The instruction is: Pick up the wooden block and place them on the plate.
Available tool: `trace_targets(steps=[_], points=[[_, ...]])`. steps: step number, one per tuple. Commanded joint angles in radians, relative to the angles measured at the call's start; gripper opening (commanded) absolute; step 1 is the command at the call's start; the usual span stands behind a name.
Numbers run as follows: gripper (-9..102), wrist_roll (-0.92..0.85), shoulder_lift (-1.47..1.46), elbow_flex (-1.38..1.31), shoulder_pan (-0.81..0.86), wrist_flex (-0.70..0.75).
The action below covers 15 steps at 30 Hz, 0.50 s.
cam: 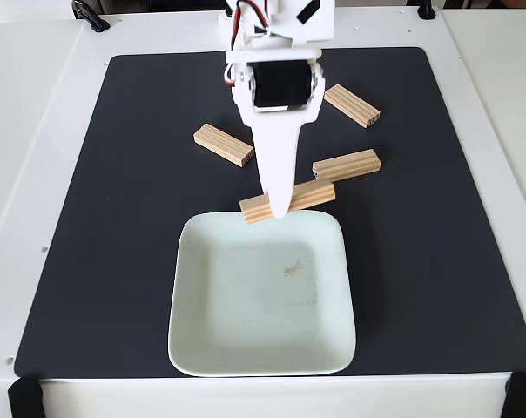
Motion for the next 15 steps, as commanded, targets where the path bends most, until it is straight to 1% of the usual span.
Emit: trace_targets(steps=[1, 6, 9, 15], points=[[0, 0.031, -0.092, -0.218, 0.018, -0.009], [0, 0.057, -0.229, -0.364, 0.029, -0.005], [0, 0.094, -0.285, -0.408, 0.044, -0.012], [0, 0.097, -0.35, -0.436, 0.06, -0.015]])
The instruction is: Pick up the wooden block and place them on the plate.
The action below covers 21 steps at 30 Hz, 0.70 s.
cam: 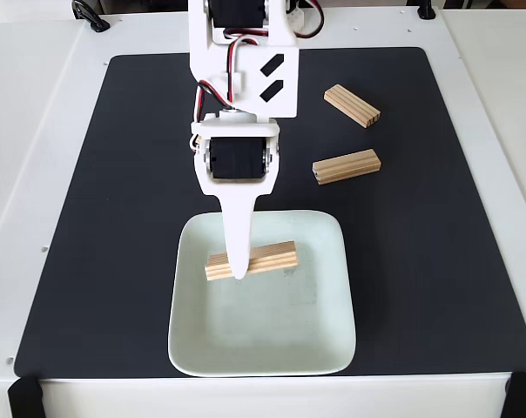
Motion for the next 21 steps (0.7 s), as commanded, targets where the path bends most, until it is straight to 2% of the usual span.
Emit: trace_targets(steps=[1, 6, 21], points=[[0, 0.006, -0.003, -0.055, 0.006, -0.023], [0, 0.006, -0.054, -0.057, 0.017, -0.112], [0, 0.048, -0.067, -0.077, 0.014, -0.089]])
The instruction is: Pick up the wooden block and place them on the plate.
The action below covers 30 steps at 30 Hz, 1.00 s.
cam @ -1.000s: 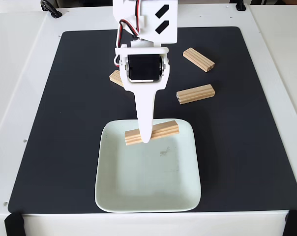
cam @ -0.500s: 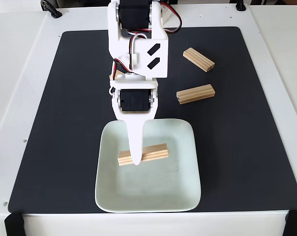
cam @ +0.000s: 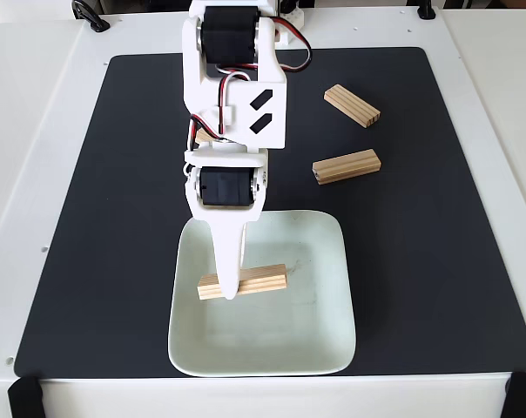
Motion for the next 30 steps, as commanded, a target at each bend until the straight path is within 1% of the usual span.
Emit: trace_targets(steps=[1, 12, 15, 30], points=[[0, 0.006, 0.018, -0.051, -0.006, -0.003], [0, -0.003, 0.017, -0.048, -0.063, -0.015], [0, 0.002, 0.017, -0.048, -0.072, -0.041], [0, 0.005, 0.017, -0.046, -0.046, -0.029]])
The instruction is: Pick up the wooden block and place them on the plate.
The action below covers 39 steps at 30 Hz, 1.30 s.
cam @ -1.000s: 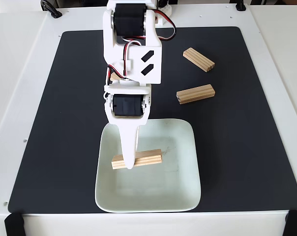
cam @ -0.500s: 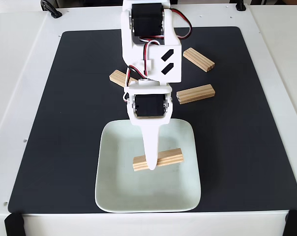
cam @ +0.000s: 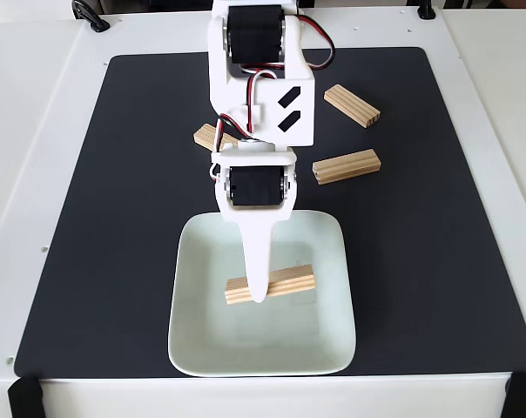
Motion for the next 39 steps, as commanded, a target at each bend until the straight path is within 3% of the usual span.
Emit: trace_targets(steps=[1, 4, 12, 17, 22, 26, 28, 33, 39], points=[[0, 0.003, 0.017, -0.043, 0.006, -0.002], [2, 0.005, 0.017, -0.037, 0.017, 0.0], [28, 0.005, 0.017, -0.034, 0.02, 0.0], [34, 0.003, 0.017, -0.032, 0.02, 0.0], [29, 0.003, 0.023, -0.031, 0.02, 0.002], [-2, 0.005, 0.037, -0.031, 0.021, 0.003], [2, 0.005, 0.038, -0.031, 0.021, 0.005], [0, -0.008, 0.117, 0.008, 0.021, 0.055], [0, -0.084, 0.357, 0.334, 0.009, 0.051]])
